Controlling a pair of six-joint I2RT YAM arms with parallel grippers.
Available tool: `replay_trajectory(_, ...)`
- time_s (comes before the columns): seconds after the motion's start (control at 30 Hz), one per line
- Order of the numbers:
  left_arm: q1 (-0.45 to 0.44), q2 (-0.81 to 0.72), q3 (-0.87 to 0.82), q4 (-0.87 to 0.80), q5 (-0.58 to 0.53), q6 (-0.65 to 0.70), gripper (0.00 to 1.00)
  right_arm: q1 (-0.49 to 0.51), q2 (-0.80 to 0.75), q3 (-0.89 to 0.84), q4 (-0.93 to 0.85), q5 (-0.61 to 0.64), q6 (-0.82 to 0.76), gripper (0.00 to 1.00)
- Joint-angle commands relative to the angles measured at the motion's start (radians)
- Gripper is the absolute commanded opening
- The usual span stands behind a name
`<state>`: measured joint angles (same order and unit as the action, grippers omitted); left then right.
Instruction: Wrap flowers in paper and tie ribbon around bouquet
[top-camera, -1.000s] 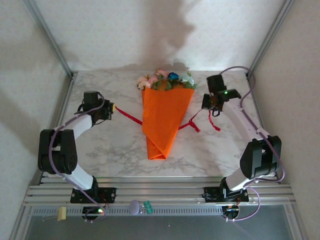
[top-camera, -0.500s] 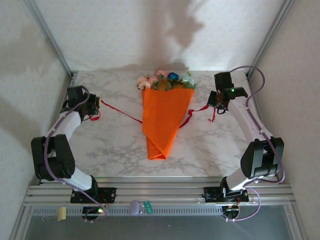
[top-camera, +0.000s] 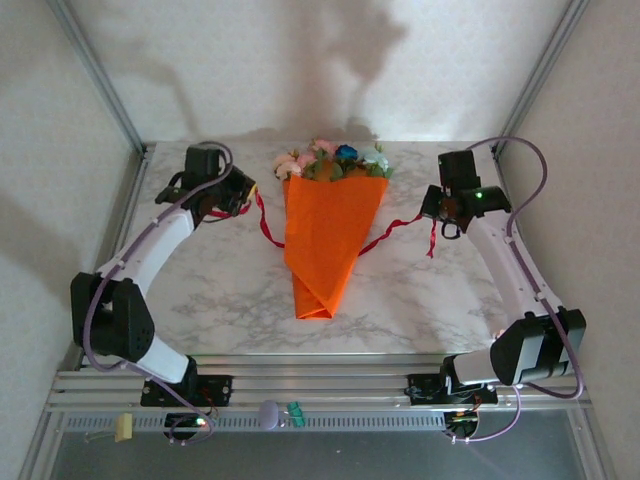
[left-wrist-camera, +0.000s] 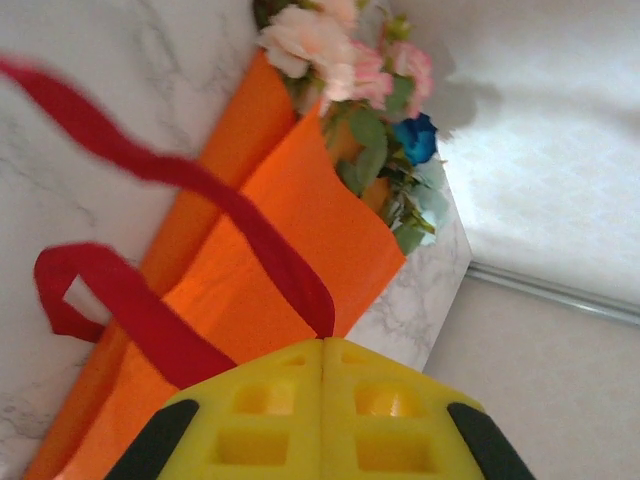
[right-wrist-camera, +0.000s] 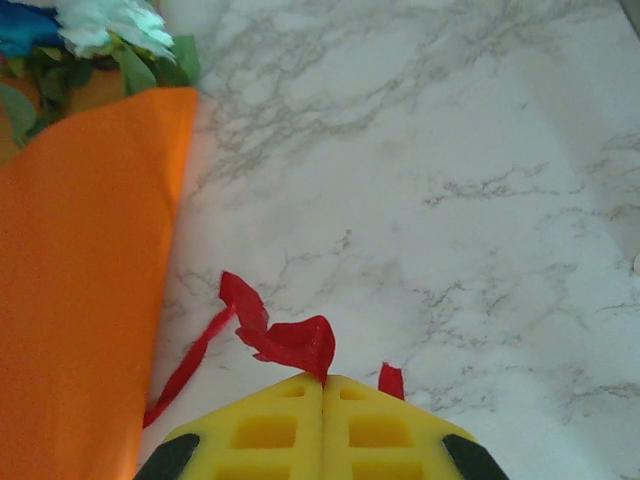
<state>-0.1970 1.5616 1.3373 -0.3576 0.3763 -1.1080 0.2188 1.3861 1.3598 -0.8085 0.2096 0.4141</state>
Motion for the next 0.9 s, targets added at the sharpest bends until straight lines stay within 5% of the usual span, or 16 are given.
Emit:
replay_trajectory(0.0, -0.085, 0.087, 0.183, -0.106, -0.055, 0.085, 0.00, 0.043, -0.017, 0.010, -0.028, -0.007, -0.001, 0.00)
replay_trajectory(0.37, -0.471, 0.654, 0.786, -0.456, -0.048, 0.461, 0.00, 0.207, -0.060, -0.171, 0.011, -0.082, 0.080, 0.00)
replay_trajectory(0.47, -0.530, 0.754, 0.884, -0.435, -0.042, 0.523, 0.11, 0.239, -0.078, -0.212, 0.020, -0.087, 0.097, 0.00)
replay_trajectory(0.7, -0.528, 0.746, 0.958, -0.430, -0.118, 0.443, 0.67, 0.261, -0.109, -0.247, 0.007, -0.099, 0.091, 0.00)
replay_trajectory(0.87, -0.511, 0.654, 0.948, -0.538, -0.269, 0.399, 0.71, 0.264, -0.119, -0.260, -0.002, -0.103, 0.084, 0.00)
